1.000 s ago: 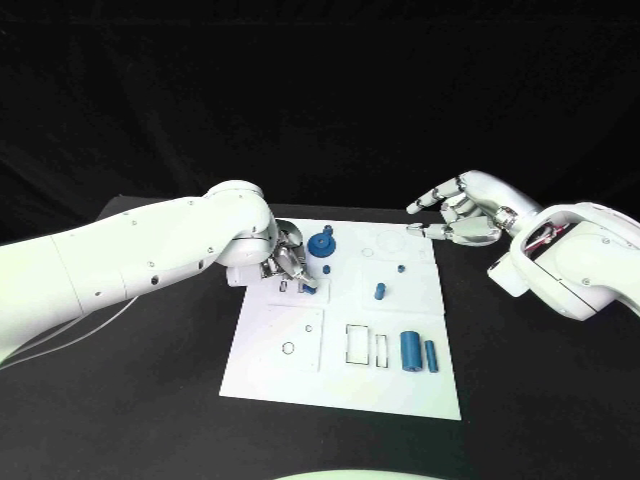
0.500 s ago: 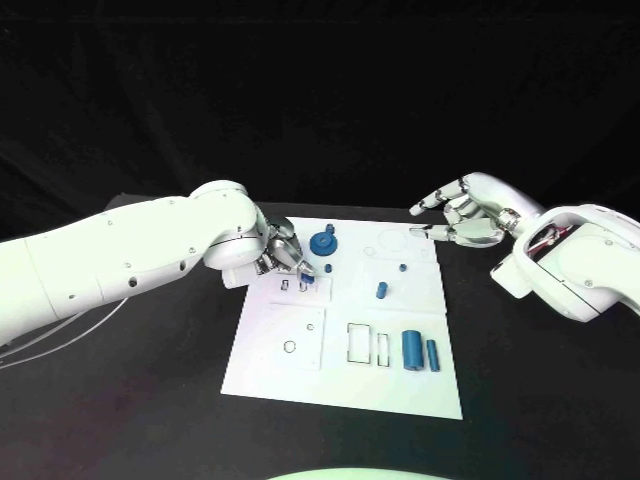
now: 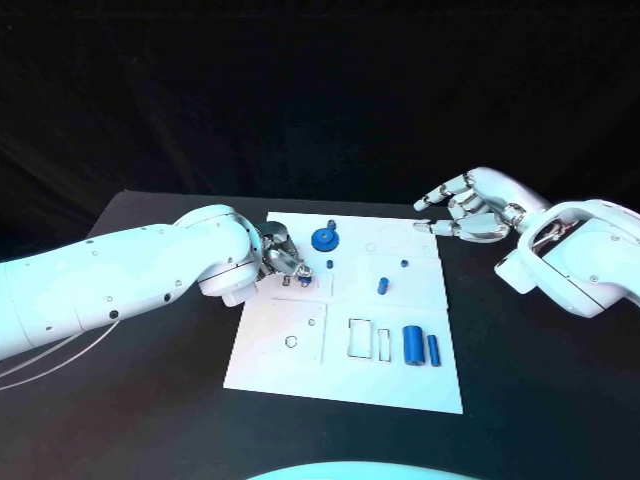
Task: Assemble the parts on the task board
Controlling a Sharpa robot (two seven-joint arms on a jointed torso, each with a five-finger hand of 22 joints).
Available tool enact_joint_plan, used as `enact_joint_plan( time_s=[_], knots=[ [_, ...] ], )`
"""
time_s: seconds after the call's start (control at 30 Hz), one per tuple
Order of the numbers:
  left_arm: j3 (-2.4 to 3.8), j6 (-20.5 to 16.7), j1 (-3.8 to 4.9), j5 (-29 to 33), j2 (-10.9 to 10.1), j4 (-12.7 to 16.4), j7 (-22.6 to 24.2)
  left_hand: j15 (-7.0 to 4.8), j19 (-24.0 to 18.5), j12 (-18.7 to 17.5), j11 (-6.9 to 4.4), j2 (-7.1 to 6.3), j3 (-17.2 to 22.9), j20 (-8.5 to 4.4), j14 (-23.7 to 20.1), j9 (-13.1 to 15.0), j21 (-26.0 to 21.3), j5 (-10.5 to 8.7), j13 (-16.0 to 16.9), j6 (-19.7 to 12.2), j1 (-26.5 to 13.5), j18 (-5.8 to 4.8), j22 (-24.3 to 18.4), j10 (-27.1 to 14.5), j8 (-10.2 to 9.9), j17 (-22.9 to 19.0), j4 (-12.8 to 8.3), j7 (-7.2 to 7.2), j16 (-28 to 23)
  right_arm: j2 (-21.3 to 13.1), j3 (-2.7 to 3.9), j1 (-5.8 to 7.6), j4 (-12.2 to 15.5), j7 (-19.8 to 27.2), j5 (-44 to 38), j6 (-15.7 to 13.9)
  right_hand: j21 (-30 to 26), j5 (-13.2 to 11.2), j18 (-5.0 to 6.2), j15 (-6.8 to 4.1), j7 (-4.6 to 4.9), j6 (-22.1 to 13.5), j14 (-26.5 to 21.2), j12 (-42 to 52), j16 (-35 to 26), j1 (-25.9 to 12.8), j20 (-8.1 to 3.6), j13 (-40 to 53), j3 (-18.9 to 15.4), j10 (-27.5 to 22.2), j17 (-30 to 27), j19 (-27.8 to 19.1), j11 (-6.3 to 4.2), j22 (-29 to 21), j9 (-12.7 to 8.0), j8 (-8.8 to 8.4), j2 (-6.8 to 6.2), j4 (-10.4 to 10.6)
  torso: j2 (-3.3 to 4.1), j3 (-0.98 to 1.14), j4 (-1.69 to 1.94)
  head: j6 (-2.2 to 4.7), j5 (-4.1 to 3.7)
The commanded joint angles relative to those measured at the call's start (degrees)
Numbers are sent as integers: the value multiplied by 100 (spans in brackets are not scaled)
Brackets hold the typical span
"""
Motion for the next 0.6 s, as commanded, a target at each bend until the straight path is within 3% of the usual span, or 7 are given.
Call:
enact_joint_plan(
  time_s=[0.03, 0.2, 0.3, 0.6],
  knots=[
    [4, -280, -57, -620, 11, 44, 82, -43, 21, 23, 1, 0, 1342, -32, 303, 2, 23, 37, 5, 30, -48, -108, 137, 37, 38, 503, -1296, -11, -17, -7, 0, -4, 11, 53, -93, -14, -16, 31, 21, -36, -10, -19, 404, -28, -36, 0, -47, 294, -6, -9, 634, 328, -26, 1241, 5, 17, 24, -33, -7, 25, 6, -17, 18],
    [4, -132, -132, -918, 54, 14, 60, -51, 28, 22, -6, -14, 1366, -38, 303, 10, 29, 70, 1, 44, -64, -110, 150, 48, 44, 504, -1308, -18, -18, -20, 0, -4, 22, 64, -111, -25, -19, 39, 22, -36, -9, -20, 405, -30, -35, 1, -47, 292, -5, -10, 636, 326, -26, 1238, 4, 17, 23, -34, -1, 20, -7, -15, 14],
    [5, 50, -145, -974, 67, -11, 46, -52, 34, 16, -7, -17, 1369, -38, 303, 12, 35, 75, -6, 46, -66, -113, 163, 47, 45, 503, -1310, -19, -19, -25, 0, -4, 23, 64, -114, -24, -19, 39, 22, -36, -9, -20, 405, -30, -35, 1, -47, 292, -5, -10, 636, 326, -26, 1238, 4, 17, 23, -34, 2, 21, -6, -49, 9],
    [10, 244, -154, -1012, 90, -86, 31, -53, 39, 9, -8, -16, 1374, -38, 302, 13, 39, 77, -15, 47, -66, -115, 173, 44, 45, 503, -1311, -20, -20, -21, 0, -4, 21, 66, -118, -23, -20, 47, 22, -36, -9, -22, 404, -33, -36, 1, -47, 290, -5, -12, 635, 325, -26, 1238, 4, 17, 23, -34, 6, 13, 12, -35, 10]
  ],
)
